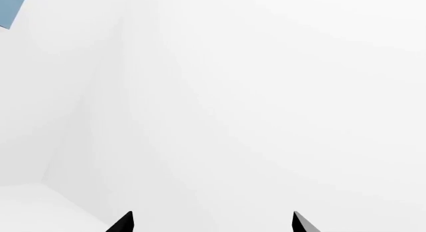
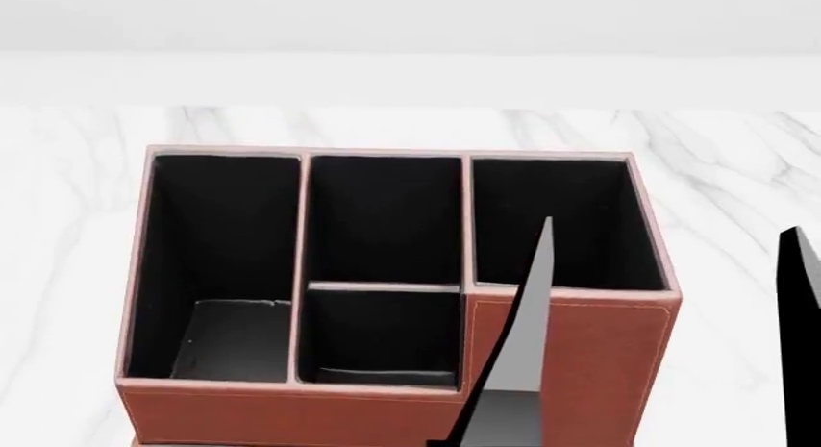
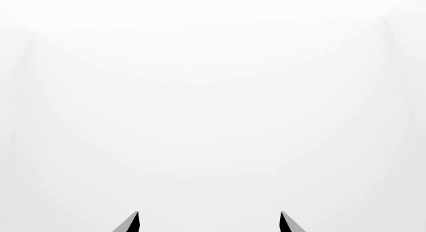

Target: Pick up the yellow and white mug and place it to the right of the caddy.

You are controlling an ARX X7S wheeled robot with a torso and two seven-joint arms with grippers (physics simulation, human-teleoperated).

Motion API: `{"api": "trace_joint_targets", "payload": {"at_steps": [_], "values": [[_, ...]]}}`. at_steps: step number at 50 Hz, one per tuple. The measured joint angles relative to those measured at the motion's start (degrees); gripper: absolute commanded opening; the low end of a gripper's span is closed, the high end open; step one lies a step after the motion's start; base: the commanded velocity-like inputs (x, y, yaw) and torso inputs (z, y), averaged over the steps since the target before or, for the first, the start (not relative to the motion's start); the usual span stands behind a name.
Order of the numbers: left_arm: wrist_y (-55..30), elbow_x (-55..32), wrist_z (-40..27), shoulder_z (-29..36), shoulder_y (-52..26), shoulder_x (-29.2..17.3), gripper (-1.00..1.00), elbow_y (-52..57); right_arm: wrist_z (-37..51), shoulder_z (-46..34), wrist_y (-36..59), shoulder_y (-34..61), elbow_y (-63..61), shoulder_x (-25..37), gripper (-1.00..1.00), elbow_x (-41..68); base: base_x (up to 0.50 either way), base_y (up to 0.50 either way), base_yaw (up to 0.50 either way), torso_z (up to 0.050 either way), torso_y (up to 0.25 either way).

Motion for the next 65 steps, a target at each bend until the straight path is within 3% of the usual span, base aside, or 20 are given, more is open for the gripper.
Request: {"api": "trace_joint_targets", "payload": {"at_steps": [11,34,65], "values": [[0.00,-0.03,0.02,-0.01,0.00,0.00,1.00,0.00,0.00,-0.45,0.58,0.30,0.00,-0.42,1.00,0.14,0.00,0.00,0.00,0.000,0.000],[-0.11,-1.26,0.39,-0.99,0.00,0.00,1.00,0.00,-0.01,-15.93,-4.89,7.00,0.00,-10.16,1.00,-3.03,0.00,0.00,0.00,0.000,0.000],[-0.16,-2.67,1.11,-1.88,0.00,0.00,1.00,0.00,-0.08,-15.95,0.40,-3.81,0.02,-28.05,1.00,-5.29,0.00,0.00,0.00,0.000,0.000]]}}
